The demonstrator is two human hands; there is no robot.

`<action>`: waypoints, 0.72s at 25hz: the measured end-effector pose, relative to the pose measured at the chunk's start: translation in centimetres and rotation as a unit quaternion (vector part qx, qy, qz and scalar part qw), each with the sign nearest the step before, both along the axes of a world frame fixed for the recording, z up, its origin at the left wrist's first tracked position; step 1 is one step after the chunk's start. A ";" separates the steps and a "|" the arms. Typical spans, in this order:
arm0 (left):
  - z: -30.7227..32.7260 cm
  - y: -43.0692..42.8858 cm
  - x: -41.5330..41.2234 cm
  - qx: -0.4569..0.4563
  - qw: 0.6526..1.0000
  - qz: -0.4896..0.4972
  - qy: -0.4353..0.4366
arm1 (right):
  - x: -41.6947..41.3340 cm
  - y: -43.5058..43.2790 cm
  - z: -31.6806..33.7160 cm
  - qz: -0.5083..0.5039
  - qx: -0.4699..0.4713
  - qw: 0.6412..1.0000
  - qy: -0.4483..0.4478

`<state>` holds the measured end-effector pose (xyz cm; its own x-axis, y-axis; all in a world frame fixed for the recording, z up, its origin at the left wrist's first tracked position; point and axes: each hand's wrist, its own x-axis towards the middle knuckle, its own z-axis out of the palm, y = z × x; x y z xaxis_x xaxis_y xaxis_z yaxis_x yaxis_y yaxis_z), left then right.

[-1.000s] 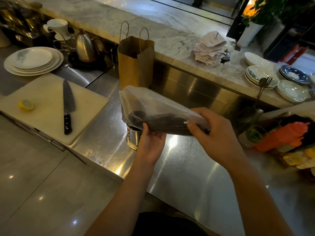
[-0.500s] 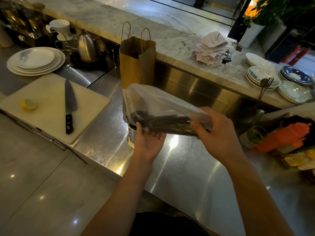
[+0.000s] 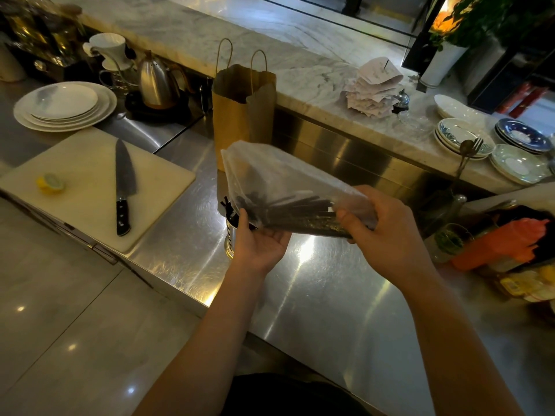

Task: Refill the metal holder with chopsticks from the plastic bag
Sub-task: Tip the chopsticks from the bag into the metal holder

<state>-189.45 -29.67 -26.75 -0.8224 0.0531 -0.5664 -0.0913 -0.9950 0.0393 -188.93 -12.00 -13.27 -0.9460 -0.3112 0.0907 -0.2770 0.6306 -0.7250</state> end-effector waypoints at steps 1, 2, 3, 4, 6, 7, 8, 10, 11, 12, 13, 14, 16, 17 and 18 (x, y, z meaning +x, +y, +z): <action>-0.2 -0.1 -0.1 -0.004 1.000 -0.003 -0.006 | -0.1 0.0 0.0 0.000 0.003 1.000 0.001; -0.4 -0.1 -0.2 -0.007 1.000 -0.005 -0.015 | -0.1 -0.1 0.0 0.000 0.007 1.000 0.002; -0.5 -0.1 -0.2 -0.007 1.000 -0.005 -0.021 | -0.2 -0.1 -0.1 0.000 0.009 1.000 0.002; -0.4 -0.1 -0.1 -0.005 1.000 -0.005 -0.017 | -0.3 -0.1 -0.1 -0.001 0.010 1.000 0.001; -0.4 0.0 -0.1 0.005 1.000 -0.004 -0.004 | -0.4 0.0 -0.1 -0.006 0.013 1.000 -0.003; -0.3 0.1 0.0 0.005 1.000 -0.001 0.000 | -0.5 0.1 0.0 -0.009 0.013 1.000 -0.002; -0.2 0.2 0.1 0.003 1.000 0.003 0.001 | -0.5 0.1 0.0 -0.010 0.012 1.000 0.001; -0.2 0.4 0.1 -0.005 1.000 0.011 0.000 | -0.6 0.1 0.2 -0.004 0.010 1.000 0.007; -0.3 0.5 0.1 -0.003 1.000 0.017 0.001 | -0.7 -0.1 0.2 0.000 0.012 1.000 0.009; -0.4 0.5 0.1 0.005 1.000 0.026 0.005 | -0.7 -0.2 0.2 0.004 0.013 1.000 0.011; -0.4 0.5 0.2 0.011 0.999 0.034 0.011 | -0.7 -0.4 0.2 0.007 0.014 1.000 0.012; -0.4 0.5 0.2 0.013 0.999 0.039 0.018 | -0.8 -0.5 0.3 0.010 0.016 1.000 0.013; -0.3 0.4 0.3 0.007 0.999 0.041 0.030 | -1.0 -0.6 0.3 0.010 0.024 0.999 0.022; -0.2 0.5 0.3 0.002 0.999 0.038 0.033 | -1.1 -0.7 0.3 0.009 0.028 0.999 0.030; -0.1 0.6 0.3 -0.001 0.999 0.036 0.036 | -1.0 -0.9 0.5 0.010 0.032 0.999 0.038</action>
